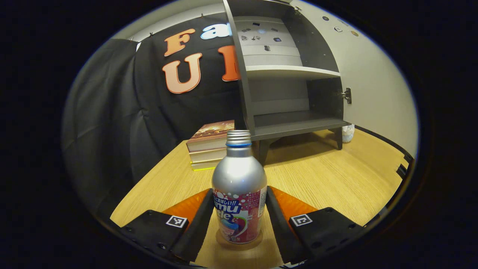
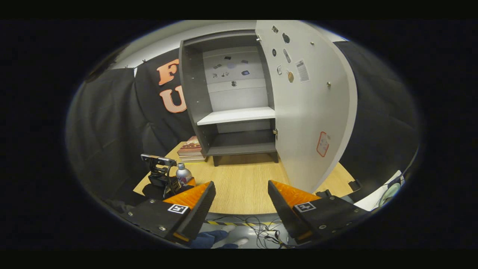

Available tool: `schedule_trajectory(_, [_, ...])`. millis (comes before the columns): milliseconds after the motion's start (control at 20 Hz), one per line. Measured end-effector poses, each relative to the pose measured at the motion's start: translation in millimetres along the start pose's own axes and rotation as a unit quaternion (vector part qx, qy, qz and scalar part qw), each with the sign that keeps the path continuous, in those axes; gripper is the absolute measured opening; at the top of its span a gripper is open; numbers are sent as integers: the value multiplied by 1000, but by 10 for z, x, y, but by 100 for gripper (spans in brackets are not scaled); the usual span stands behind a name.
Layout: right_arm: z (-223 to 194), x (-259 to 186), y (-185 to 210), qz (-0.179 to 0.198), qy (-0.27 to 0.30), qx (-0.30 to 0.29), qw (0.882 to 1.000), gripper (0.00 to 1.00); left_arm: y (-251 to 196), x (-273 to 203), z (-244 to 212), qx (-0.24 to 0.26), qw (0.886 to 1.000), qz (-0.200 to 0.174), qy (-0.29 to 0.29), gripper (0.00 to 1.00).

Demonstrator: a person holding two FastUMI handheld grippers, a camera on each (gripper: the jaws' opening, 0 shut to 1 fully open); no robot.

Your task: Open the cabinet door with the right hand, grasp the bottle in the cabinet with the left hand and place it on the coaster, then close the cabinet door with the right hand.

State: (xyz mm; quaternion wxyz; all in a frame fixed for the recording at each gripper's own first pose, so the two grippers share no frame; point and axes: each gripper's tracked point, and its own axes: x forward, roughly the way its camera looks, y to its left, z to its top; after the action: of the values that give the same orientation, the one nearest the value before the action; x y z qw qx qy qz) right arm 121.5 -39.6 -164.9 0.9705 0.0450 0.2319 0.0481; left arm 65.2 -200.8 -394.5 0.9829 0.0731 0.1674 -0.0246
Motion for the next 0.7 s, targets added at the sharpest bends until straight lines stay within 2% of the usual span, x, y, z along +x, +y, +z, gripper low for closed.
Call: schedule_trajectory(700, [-120,25,243,25,14,13,999,87,130,-264,-146,-21,999,11,23,87])
